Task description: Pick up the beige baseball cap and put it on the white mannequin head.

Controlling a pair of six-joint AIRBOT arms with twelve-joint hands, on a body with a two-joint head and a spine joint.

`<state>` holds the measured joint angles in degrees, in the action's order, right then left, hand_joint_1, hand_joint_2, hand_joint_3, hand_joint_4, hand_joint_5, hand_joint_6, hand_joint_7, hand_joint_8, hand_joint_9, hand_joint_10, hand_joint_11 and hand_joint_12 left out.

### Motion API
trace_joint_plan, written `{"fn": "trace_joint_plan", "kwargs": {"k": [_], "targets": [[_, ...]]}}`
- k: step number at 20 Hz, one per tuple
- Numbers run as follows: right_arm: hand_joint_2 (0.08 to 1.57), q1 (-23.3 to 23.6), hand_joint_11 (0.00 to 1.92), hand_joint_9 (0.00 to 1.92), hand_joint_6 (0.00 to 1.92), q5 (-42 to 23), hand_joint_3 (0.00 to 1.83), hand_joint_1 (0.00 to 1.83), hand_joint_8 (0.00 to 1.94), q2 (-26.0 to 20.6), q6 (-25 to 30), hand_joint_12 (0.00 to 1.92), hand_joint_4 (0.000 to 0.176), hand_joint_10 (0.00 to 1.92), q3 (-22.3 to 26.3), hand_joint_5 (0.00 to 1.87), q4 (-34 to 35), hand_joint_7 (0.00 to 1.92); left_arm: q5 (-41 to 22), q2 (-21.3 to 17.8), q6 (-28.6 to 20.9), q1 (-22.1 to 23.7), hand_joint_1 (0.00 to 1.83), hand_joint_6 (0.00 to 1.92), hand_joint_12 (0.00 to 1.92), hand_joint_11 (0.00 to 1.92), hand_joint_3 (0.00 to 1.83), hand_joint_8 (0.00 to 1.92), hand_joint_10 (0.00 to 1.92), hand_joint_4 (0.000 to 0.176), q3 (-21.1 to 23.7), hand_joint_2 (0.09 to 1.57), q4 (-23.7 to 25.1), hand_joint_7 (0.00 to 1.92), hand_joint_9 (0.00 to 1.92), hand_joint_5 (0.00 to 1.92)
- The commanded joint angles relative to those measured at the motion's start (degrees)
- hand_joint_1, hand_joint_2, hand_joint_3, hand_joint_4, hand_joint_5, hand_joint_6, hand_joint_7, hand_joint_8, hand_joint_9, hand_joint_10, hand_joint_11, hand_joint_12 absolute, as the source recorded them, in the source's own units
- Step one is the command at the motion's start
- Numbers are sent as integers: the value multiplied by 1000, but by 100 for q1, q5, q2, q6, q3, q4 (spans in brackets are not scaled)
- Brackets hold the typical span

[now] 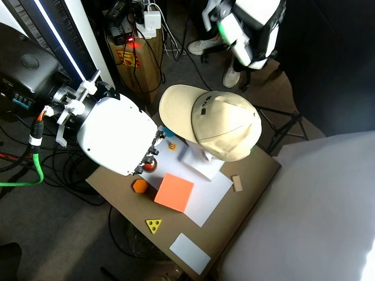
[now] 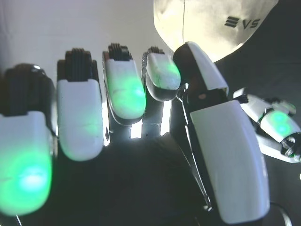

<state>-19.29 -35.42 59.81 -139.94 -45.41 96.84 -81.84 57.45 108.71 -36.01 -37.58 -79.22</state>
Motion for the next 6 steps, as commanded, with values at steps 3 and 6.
{"fn": "trace_joint_plan", "kwargs": {"k": [3,6], "targets": [[1448,-2,1872,1671,1921,-116,1,723,1941,-9,-13,1921,176,1921,-11,1183,-327,1432,-238,3,-26,29,720,1919,1921,1488,4,1921,1921,0,150,1264,514,1313,1378,1124],[1449,-25,1879,1680,1921,-151,0,711,1941,37,-11,1921,176,1921,-28,1252,-393,1463,-238,31,-113,-90,643,1807,1921,1438,1,1921,1921,0,249,1257,468,1236,1303,1042]]}}
